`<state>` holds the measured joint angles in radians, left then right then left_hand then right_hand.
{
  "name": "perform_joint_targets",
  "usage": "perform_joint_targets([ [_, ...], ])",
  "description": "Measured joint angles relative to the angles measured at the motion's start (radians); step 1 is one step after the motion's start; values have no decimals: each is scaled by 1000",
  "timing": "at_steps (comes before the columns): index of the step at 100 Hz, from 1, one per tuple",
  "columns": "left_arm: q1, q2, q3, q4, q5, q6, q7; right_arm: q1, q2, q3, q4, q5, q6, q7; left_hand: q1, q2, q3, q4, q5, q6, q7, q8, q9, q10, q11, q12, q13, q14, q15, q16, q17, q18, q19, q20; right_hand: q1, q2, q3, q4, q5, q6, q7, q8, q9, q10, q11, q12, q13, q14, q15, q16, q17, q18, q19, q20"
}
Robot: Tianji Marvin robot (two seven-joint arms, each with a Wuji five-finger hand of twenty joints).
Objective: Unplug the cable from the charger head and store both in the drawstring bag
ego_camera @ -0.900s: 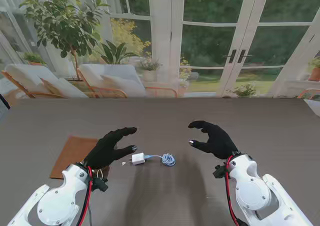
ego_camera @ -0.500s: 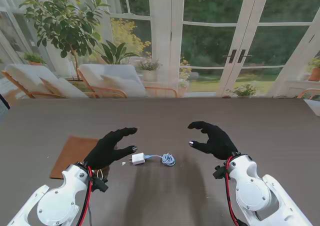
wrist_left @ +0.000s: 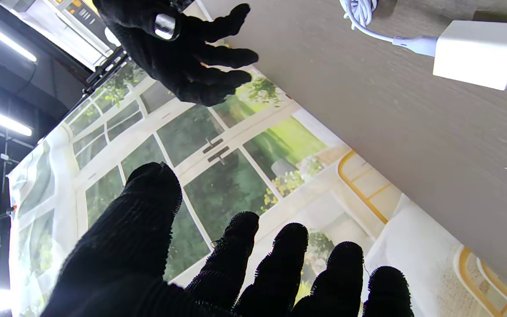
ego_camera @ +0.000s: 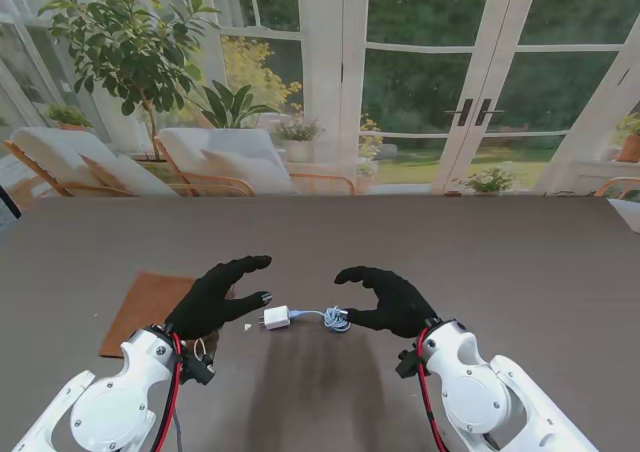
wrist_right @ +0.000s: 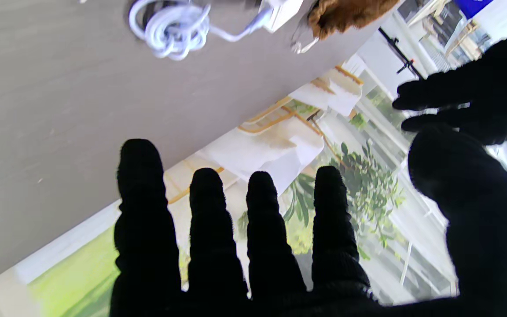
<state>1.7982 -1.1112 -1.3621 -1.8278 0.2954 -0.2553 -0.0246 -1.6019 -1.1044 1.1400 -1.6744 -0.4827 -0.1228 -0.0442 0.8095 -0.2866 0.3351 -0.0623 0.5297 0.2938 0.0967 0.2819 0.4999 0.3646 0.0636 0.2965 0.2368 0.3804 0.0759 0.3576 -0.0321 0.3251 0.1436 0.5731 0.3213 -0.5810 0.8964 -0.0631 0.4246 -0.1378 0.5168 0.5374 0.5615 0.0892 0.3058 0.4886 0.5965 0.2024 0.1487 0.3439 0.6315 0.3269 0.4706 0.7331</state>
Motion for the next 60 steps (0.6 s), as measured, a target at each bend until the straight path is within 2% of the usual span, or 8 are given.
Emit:
perform_joint_targets([
  [17, 3, 0, -4, 0, -6, 0, 1, 57, -2, -87, 45, -71, 35, -3, 0, 0, 0, 0, 0, 0, 0, 0, 0, 0, 0, 0, 0, 0, 0, 0, 0, 0, 0, 0, 0, 0, -2, 0, 0, 4, 0, 0, 0, 0, 0, 0, 0, -2, 0, 0, 0, 0, 0, 0],
  [60, 6, 0, -4, -2, -9, 0, 1, 197, -9, -268, 162, -154, 155, -33, 0, 0, 0, 0, 0, 0, 0, 0, 0, 2, 0, 0, 0, 0, 0, 0, 0, 0, 0, 0, -13, 0, 1, 0, 0, 11, 23, 0, 0, 0, 25, 0, 20, -4, 32, 0, 1, 0, 0, 0],
])
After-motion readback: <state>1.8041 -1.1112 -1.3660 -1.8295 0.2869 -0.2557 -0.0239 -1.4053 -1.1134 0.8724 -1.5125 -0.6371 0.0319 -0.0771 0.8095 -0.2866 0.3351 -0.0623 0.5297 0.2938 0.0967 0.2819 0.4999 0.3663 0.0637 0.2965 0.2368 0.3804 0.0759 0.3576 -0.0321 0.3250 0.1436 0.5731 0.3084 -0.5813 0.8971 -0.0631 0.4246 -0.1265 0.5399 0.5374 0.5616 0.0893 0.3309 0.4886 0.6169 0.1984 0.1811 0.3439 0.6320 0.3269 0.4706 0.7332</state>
